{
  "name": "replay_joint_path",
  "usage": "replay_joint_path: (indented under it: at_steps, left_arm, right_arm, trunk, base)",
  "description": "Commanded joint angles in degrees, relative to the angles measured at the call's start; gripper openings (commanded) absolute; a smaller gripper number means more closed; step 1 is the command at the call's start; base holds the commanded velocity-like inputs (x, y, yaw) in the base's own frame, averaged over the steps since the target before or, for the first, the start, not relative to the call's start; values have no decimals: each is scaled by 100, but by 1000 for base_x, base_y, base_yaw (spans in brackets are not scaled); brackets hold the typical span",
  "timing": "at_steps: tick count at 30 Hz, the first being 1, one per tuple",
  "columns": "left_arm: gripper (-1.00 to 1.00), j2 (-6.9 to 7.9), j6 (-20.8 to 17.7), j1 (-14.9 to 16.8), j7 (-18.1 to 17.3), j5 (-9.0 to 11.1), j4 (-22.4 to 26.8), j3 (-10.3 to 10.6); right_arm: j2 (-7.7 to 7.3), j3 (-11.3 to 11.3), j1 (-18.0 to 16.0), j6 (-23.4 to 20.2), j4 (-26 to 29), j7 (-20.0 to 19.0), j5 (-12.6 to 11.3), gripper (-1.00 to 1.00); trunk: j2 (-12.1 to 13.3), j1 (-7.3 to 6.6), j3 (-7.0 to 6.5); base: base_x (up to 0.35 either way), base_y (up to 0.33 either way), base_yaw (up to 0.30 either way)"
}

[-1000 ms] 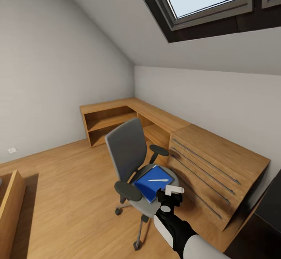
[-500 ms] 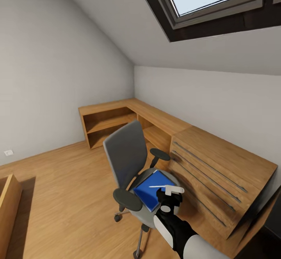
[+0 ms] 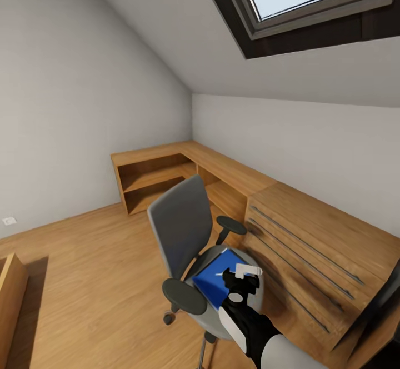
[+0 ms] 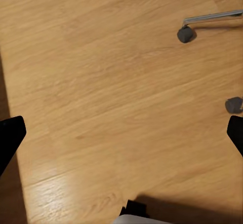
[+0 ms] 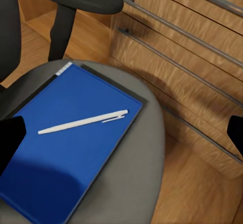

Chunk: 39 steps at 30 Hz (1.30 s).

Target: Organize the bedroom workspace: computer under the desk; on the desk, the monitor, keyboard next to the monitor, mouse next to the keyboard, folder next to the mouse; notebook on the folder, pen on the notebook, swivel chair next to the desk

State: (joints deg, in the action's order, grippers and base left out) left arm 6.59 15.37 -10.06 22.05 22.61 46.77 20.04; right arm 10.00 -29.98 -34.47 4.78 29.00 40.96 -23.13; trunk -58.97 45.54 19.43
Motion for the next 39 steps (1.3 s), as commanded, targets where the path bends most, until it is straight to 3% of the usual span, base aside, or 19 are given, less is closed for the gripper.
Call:
replay_joint_path:
  at_steps: [1,24,25,26,28,29,30,33,34,38,39]
  left_arm:
    - [100,9,28,0,36,59,10,35]
    - [100,52,35,3,53,73,57,-50]
    - [100,54,34,2,53,75,83,-166]
    - [100,57,25,3,43,75,162,-407]
    - [100,60,-35,3,13,78,447,-1008]
    - [100,60,-76,3,9,80,548,-1163]
    - [100,61,-343,3,1,85,924,-1558]
    - [100,62,-869,2,-4,92,1406,-1844]
    - [100,62,-1336,3,-2,109,1762,-2004]
    - [100,62,-2342,-2,7,251,2530,-2354]
    - [100,62,-3281,-2,14,623,3210,-2766]
  right_arm:
    - [0,-34,-8,50,-8,28,-60,100]
    - [0,-3,-11,-25,3,42,-111,100]
    - [0,10,-13,-75,5,43,-160,100]
    - [0,24,-22,-229,13,42,-302,100]
    - [0,49,-90,-761,27,35,-781,100]
    - [0,57,-143,-931,29,33,-944,100]
    - [0,80,-357,-1401,26,30,-1445,100]
    - [0,97,-597,-1793,21,41,-1918,100]
    - [0,104,-739,-2005,17,51,-2185,100]
    - [0,118,-904,-2273,13,68,-2573,100]
    - [0,177,-971,-2362,14,70,-2760,100]
  trunk:
    - [-4,1,6]
    - [-4,1,6]
    - [-4,1,6]
    - [-4,1,6]
    - [-4,1,6]
    - [-4,1,6]
    - [-4,1,6]
    - [-4,1,6]
    - [-4,1,6]
    - [-4,1,6]
    - [-4,1,6]
  base:
    - [39,14,0]
    - [133,25,0]
    - [21,1,0]
    - [13,1,0]
    - [7,0,0]
    - [4,0,0]
    - [2,0,0]
    - [1,0,0]
    - [0,0,0]
    - [0,0,0]
    - [0,0,0]
